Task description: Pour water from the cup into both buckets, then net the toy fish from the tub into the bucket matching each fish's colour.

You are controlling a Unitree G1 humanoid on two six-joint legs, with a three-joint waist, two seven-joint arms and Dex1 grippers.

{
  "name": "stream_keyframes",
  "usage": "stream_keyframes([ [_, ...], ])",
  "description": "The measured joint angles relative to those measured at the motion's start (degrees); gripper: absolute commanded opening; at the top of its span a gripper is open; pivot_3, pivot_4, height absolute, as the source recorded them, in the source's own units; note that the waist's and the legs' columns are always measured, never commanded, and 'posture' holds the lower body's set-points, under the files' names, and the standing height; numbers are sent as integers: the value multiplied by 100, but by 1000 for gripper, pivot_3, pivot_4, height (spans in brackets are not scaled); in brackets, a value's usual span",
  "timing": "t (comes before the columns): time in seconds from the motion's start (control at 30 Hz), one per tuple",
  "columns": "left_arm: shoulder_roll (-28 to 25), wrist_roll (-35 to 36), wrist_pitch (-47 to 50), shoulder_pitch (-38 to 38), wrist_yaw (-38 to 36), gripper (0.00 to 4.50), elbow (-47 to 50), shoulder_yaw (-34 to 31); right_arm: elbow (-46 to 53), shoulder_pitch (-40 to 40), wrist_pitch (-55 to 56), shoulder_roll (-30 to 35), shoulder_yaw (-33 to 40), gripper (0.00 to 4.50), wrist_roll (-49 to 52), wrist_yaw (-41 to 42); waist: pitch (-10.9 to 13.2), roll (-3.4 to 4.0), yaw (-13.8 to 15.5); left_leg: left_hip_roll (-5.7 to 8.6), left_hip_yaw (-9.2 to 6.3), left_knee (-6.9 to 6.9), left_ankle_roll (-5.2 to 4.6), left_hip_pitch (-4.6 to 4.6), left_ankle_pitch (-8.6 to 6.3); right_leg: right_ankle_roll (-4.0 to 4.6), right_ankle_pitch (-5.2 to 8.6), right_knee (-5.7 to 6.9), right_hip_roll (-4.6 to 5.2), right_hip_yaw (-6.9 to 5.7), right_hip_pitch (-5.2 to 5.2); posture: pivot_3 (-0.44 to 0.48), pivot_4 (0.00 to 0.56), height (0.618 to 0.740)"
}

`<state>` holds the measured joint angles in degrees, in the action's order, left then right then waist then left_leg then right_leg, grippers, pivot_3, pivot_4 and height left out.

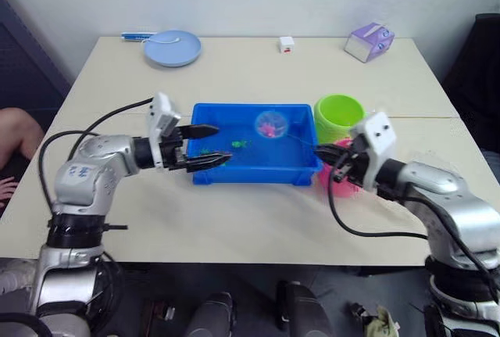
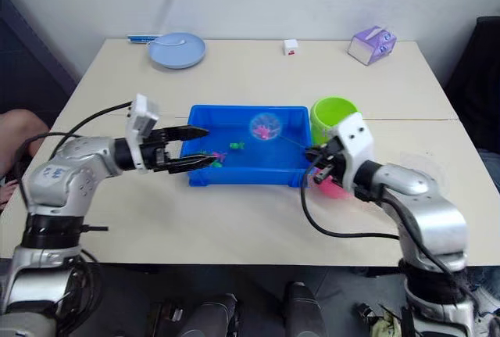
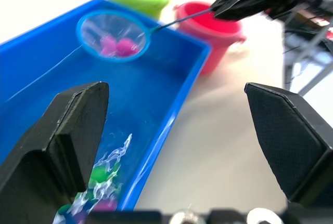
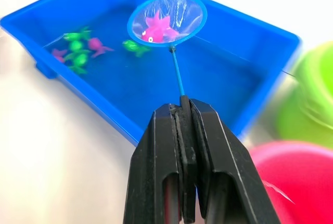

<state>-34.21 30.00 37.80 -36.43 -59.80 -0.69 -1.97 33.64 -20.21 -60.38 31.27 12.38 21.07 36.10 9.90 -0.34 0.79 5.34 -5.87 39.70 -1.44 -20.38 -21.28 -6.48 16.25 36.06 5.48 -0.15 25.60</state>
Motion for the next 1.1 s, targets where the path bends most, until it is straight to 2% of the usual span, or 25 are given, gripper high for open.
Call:
stream_keyframes([
  [0.27,642,-18,-238,-517,-533,4500,-515,564,1568,1184,-980,232,1989,761,543,-275,0,0,63,0,6,6,-1,0,0,-1,0,-4,-2,7,0,0,150,740],
  [0.37,878,-79,-419,-801,-702,4500,-792,742,2037,1878,-1092,456,2605,761,545,-276,0,0,84,1,5,6,-1,1,0,-1,0,-5,-2,6,-1,0,150,740],
  [0.5,1019,-125,-583,-959,-878,4500,-1098,845,2115,2491,-946,670,2926,761,421,-294,-1,-1,66,2,14,6,-3,7,1,-2,-1,-5,-2,16,-4,0,150,740],
  [0.57,1155,-183,-688,-1058,-990,4500,-1262,962,2123,3234,-337,1269,2779,761,-15,-293,-1,6,75,6,17,1,-3,7,1,-2,-1,-5,-1,17,-2,0,150,740],
  [0.63,1190,-257,-804,-1128,-1078,4500,-1480,987,2126,4128,802,2070,2505,761,-1029,-277,-2,5,69,4,19,-1,-3,9,2,-2,-1,-8,-7,16,-3,0,150,740],
  [0.77,1313,-344,-942,-1283,-1175,4500,-1691,990,1968,5287,3045,2713,2177,761,-2900,-317,-2,2,74,6,24,1,-3,13,2,-4,-2,-6,-11,17,-5,0,150,740],
  [0.83,1340,-366,-1025,-1315,-1221,4500,-1815,989,1698,5540,4175,2749,2190,761,-3657,-363,-2,0,74,6,25,4,-4,13,2,-6,-3,-8,-10,16,-6,0,150,740],
  [0.93,1353,-411,-1092,-1325,-1252,4500,-1854,989,1294,5609,5284,2713,2308,761,-4251,-389,-1,-1,72,5,25,5,-4,13,2,-7,-3,-7,-11,18,-6,0,150,740],
  [1.1,1354,-463,-1179,-1344,-1263,4500,-2033,981,1011,5304,6138,2400,2488,761,-4670,-392,-1,-1,73,4,23,8,-4,12,2,-7,-3,-7,-12,22,-7,0,150,740],
])
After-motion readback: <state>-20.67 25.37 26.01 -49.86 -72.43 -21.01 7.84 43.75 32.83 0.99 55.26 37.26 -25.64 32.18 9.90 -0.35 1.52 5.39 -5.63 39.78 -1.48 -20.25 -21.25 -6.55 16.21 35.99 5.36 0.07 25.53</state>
